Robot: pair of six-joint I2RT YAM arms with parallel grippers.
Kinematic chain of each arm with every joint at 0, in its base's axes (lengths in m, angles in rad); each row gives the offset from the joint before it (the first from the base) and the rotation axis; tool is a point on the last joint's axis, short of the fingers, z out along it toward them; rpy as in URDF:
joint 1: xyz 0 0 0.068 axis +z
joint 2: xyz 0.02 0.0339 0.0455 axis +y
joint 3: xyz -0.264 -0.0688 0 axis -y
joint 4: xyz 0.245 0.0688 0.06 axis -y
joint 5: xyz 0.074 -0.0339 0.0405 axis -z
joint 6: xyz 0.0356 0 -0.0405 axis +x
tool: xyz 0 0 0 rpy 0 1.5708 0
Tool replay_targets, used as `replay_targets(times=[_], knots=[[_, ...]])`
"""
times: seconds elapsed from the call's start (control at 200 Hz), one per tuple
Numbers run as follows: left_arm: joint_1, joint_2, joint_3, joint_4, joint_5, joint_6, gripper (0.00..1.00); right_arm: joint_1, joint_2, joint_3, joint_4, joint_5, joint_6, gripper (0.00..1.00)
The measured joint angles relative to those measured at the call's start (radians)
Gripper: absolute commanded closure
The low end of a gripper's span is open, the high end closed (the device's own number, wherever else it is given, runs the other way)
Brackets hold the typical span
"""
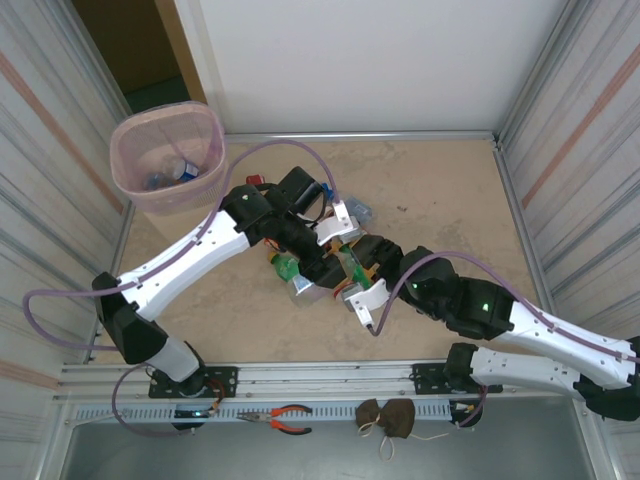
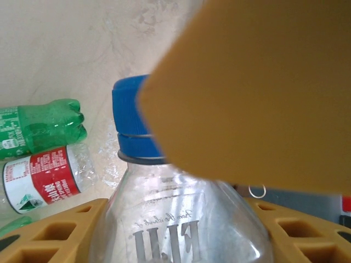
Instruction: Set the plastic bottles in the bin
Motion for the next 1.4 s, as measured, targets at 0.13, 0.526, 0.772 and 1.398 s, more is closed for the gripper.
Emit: replay_targets(times=[0.13,0.526,0.772,1.398], knots=[[0.012,-0.017,0.000,0.007,-0.024,-0.001,0.50,0.006,-0.013,0.014,-0.035,0.022,0.077,0.13],[0.175,-0.134,-0.012,0.092,-0.093,-0.050,0.49,-0.038,-0.030,0.047,-0.050,0.103,0.772,0.11],[0.292,-0.188,0.001,0.133,-0.152,-0.102,0.49,-0.177,-0.030,0.051,-0.050,0.159,1.384,0.12],[0.881,-0.146,0.246,0.217,-0.186,-0.266,0.49,-0.259,0.033,0.137,-0.050,-0.011,1.677,0.15]])
